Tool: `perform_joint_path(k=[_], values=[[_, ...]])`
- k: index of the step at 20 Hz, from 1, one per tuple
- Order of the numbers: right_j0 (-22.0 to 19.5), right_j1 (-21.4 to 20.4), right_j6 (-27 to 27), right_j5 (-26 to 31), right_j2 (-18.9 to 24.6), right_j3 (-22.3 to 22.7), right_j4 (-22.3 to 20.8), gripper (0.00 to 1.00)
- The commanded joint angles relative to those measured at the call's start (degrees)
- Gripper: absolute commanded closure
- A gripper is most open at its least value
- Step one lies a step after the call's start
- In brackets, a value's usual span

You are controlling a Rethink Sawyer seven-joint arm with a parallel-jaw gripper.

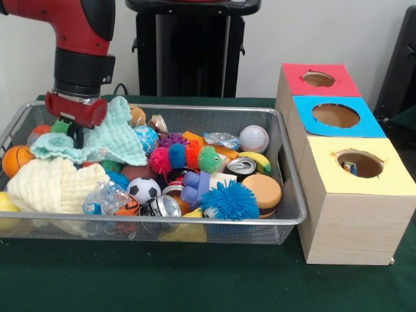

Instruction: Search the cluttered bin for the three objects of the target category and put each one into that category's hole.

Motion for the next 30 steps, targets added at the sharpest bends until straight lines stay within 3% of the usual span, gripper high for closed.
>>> perform_joint_path(k=[1, 9, 18, 22, 30], values=[[1.4, -2.8, -1.2, 2.1, 7.1, 0.3, -0.6, 1.0], [2.8, -4.3, -1.1, 5.1, 11.7, 1.6, 2.0, 1.0], [7.4, -1.4, 3.6, 3.5, 10.5, 2.3, 5.7, 1.0], [9.8, -1.8, 5.7, 2.2, 9.1, 4.3, 8.1, 1.0], [10.3, -3.9, 6.9, 2.8, 10.9, 10.8, 13.0, 1.0]])
